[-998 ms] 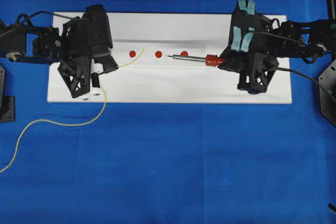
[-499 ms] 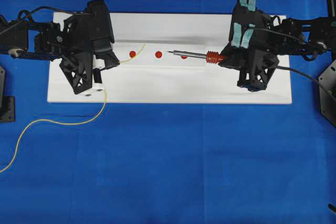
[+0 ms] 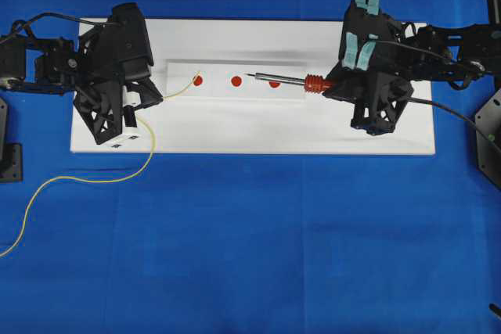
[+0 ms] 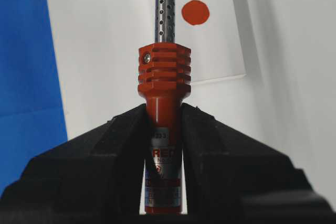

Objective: Touch the tip of the soldering iron to the tip of the solder at the mark.
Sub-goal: 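Lift both tools and bring them over the red-dot strip, then move the iron tip leftward toward the solder tip at the left dot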

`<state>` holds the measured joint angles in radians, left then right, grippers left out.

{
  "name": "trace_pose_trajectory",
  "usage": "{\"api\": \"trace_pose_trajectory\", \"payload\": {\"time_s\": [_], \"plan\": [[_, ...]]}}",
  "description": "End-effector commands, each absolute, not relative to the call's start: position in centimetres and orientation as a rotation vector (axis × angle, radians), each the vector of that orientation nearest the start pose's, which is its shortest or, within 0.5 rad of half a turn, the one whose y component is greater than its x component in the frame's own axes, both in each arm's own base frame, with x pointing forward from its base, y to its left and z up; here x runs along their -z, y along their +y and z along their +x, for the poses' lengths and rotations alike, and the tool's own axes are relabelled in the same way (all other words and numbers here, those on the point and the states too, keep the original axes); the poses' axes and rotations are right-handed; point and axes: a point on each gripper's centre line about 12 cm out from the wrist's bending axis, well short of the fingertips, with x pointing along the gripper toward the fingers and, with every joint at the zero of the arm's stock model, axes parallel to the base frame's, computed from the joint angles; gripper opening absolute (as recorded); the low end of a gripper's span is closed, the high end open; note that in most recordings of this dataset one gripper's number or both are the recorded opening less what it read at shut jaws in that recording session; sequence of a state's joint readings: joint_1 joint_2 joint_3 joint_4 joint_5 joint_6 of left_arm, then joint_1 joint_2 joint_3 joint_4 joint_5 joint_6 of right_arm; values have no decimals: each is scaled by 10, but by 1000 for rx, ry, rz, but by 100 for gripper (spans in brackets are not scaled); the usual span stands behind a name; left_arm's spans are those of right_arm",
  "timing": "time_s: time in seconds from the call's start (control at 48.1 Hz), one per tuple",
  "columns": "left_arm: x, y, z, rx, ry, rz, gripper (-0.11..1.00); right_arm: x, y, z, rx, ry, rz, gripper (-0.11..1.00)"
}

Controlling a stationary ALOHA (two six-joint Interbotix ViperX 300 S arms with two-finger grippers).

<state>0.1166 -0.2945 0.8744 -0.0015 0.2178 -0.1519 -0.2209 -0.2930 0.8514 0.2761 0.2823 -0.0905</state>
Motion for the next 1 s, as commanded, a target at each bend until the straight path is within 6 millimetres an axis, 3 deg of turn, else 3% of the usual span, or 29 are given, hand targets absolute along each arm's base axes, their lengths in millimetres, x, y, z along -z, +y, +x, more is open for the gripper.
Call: {"api": "trace_pose_trajectory", "payload": {"time_s": [0.0,0.312,0.686,0.977], "plan": [[-183,34,304,-166,778,-192,3,-198,-61,306,211,765,282,6],[-162,28,304,-161,796,-213,3,-198,-61,306,211,765,282,6],[-159,28,303,-164,801,-217,3,-197,-61,307,213,764,284,6],[-160,28,304,-164,799,-217,3,-198,-66,333,203,796,282,6]]}}
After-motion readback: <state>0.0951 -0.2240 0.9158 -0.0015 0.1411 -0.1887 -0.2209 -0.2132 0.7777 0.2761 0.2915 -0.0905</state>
